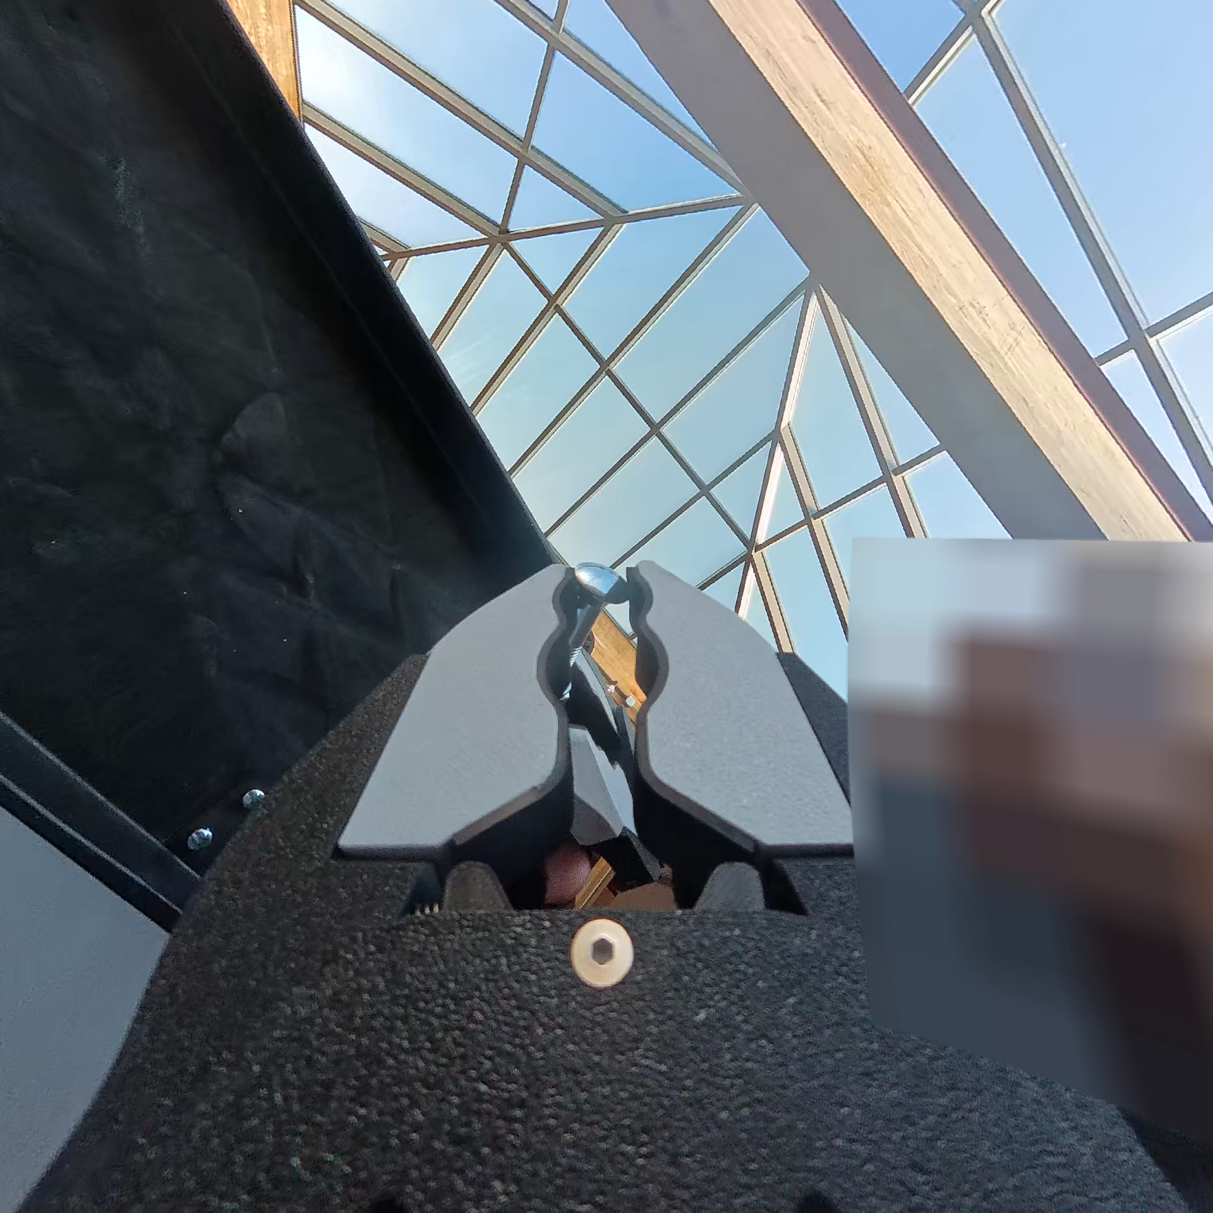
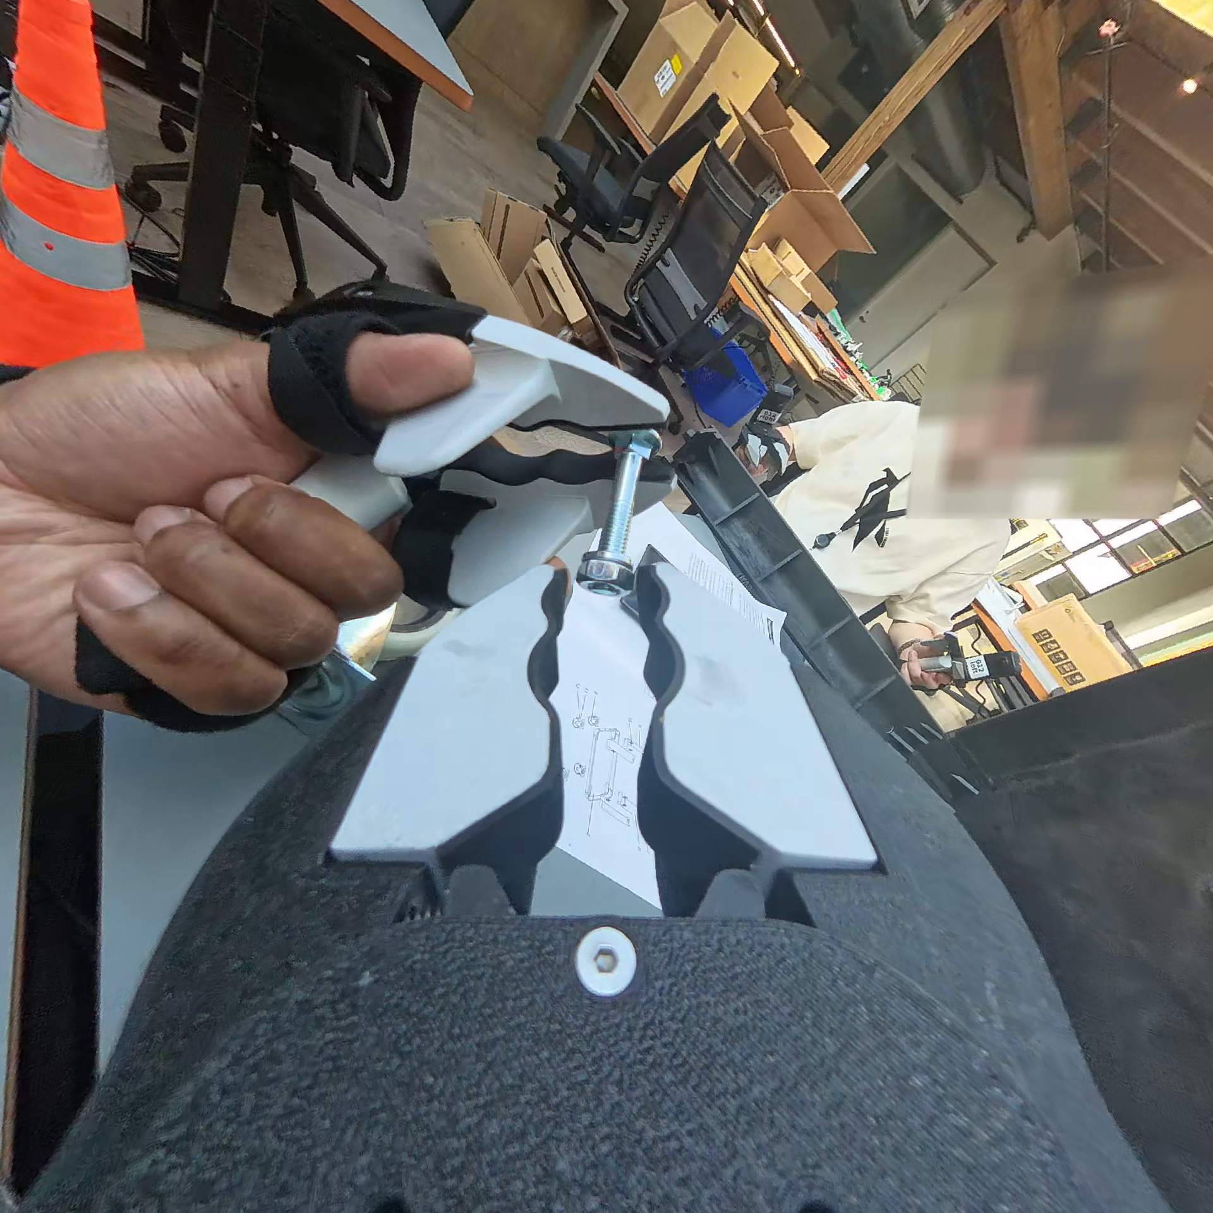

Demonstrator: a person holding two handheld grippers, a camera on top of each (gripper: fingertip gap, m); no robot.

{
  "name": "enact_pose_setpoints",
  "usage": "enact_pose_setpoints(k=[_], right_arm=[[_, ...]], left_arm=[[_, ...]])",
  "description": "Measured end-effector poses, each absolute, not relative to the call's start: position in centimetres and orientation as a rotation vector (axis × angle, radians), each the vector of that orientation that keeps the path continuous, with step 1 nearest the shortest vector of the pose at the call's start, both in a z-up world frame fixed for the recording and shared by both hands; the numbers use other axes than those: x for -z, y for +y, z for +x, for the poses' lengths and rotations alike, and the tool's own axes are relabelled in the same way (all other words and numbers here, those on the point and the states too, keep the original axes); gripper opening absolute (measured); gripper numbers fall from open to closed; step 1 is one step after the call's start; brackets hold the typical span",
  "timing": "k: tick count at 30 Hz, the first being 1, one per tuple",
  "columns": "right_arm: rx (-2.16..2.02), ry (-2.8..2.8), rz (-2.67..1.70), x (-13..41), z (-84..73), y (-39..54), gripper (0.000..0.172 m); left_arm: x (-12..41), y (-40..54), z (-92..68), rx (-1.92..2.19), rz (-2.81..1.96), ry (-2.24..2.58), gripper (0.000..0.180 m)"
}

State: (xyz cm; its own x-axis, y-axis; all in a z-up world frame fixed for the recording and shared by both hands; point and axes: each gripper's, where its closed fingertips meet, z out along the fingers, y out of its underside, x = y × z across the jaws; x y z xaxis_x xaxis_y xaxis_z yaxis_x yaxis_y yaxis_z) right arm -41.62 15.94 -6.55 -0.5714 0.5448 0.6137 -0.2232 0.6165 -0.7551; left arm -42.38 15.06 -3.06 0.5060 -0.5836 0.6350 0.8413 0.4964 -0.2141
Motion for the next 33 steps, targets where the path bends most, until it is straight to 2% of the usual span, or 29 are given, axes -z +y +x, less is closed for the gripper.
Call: enact_pose_setpoints(k=[1, 7, 8, 11, 14, 22, 28, 33], right_arm=[[-1.047, -1.926, -0.256, 6.6, -41.7, 15.9, 0.016], [-0.964, -1.976, -0.228, 7.6, -42.3, 16.6, 0.016], [-0.948, -1.994, -0.218, 7.8, -42.3, 16.9, 0.016], [-0.866, -2.111, -0.189, 9.0, -42.5, 18.2, 0.015], [-0.766, -2.282, -0.181, 10.5, -42.7, 19.7, 0.015], [-0.666, -2.501, -0.207, 15.7, -43.9, 21.0, 0.014], [-0.751, -2.594, -0.309, 18.4, -44.1, 20.4, 0.014], [-0.476, -2.655, -0.249, 20.8, -44.3, 21.6, 0.014]], left_arm=[[3.2, 15.0, -42.4, 0.913, -0.545, -0.530, 0.014], [4.5, 15.3, -42.8, 0.852, -0.643, -0.574, 0.015], [4.8, 15.5, -42.8, 0.819, -0.699, -0.579, 0.018], [5.4, 15.6, -43.2, 0.705, -0.847, -0.606, 0.045], [6.4, 15.3, -44.4, 0.534, -0.989, -0.657, 0.052], [8.0, 14.6, -46.1, 0.572, -0.997, -0.716, 0.049], [7.5, 14.3, -45.8, 0.542, -1.034, -0.691, 0.046], [7.4, 13.8, -46.0, 0.410, -1.119, -0.672, 0.046]])
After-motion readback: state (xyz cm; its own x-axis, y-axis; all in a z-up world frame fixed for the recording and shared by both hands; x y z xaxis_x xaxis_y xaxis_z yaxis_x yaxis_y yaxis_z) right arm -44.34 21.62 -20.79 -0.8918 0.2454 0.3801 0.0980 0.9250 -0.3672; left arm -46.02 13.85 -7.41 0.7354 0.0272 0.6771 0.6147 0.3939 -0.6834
